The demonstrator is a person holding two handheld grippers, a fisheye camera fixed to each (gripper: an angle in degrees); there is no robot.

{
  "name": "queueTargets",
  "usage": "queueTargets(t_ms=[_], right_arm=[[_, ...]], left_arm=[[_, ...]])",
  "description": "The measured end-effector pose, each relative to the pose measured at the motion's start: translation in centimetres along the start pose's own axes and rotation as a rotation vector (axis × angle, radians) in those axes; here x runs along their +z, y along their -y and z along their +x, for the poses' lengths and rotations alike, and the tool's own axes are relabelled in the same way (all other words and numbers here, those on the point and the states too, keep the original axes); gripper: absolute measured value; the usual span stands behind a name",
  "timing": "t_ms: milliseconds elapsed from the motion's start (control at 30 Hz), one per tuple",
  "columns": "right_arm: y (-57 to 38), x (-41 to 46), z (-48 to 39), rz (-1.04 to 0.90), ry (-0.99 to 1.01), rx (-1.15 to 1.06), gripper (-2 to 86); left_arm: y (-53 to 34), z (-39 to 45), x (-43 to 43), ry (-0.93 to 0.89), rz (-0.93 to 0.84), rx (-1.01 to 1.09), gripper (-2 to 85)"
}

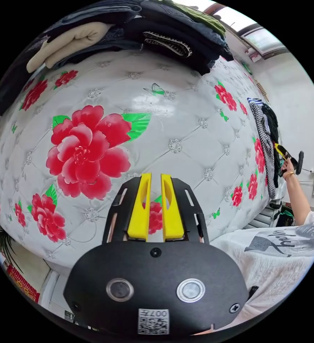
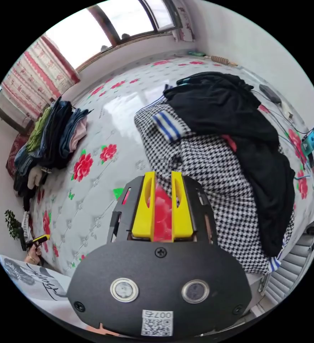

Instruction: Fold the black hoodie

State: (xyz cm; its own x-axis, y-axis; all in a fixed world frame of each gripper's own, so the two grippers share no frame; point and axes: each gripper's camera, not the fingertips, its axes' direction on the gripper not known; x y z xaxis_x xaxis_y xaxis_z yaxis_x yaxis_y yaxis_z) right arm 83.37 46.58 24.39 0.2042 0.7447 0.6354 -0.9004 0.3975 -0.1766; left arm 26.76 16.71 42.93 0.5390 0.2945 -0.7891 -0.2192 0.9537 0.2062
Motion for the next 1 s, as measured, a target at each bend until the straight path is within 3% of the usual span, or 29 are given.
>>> queueTargets(t_ms=[200,233,300,567,833,867,900,933,967,1000], right_arm=[[8.7,0.7,4.8,0.075,-0.273,0.062,9.2],[9.5,1.5,5.4,0.053,-0.278,0.077,9.3],[11.8,7.3,7.6,-0.177,-0.168,0.144,9.5],[9.5,6.1,5.4,-0.006,-0.124,0.095,4.5],[-1.0,-2.3,-3.1,0.165,0.394,-0.007,0.2],[-3.0,-3.6,-6.1,0.161,0.597,-0.095,0.1],[-5.3,-4.4,-10.3,0.136,0.66,-0.119,0.0],[-6.6,-4.9,-12.7,0.142,0.599,-0.138,0.0],[-8.9,-5.6,-17.6,0.132,0.456,-0.226,0.0],[-11.1,-6.0,-22.4,0.071,0.664,-0.482,0.1]], left_arm=[[1.7,5.3,5.4,0.054,-0.07,0.004,4.8],[1.5,6.0,5.9,0.085,-0.061,0.027,6.1],[1.2,7.1,6.5,0.093,-0.051,0.118,8.0],[1.3,8.5,8.4,0.198,-0.052,0.151,8.2],[0.4,6.2,7.6,0.133,-0.006,0.056,3.8],[-0.2,6.4,7.2,0.089,0.016,0.089,3.0],[-0.6,6.6,6.8,0.065,0.037,0.112,2.9],[-1.5,7.0,6.0,0.015,0.075,0.158,2.8],[-2.6,7.3,5.3,-0.041,0.095,0.195,2.7],[-3.1,7.3,5.0,-0.07,0.101,0.212,2.7]])
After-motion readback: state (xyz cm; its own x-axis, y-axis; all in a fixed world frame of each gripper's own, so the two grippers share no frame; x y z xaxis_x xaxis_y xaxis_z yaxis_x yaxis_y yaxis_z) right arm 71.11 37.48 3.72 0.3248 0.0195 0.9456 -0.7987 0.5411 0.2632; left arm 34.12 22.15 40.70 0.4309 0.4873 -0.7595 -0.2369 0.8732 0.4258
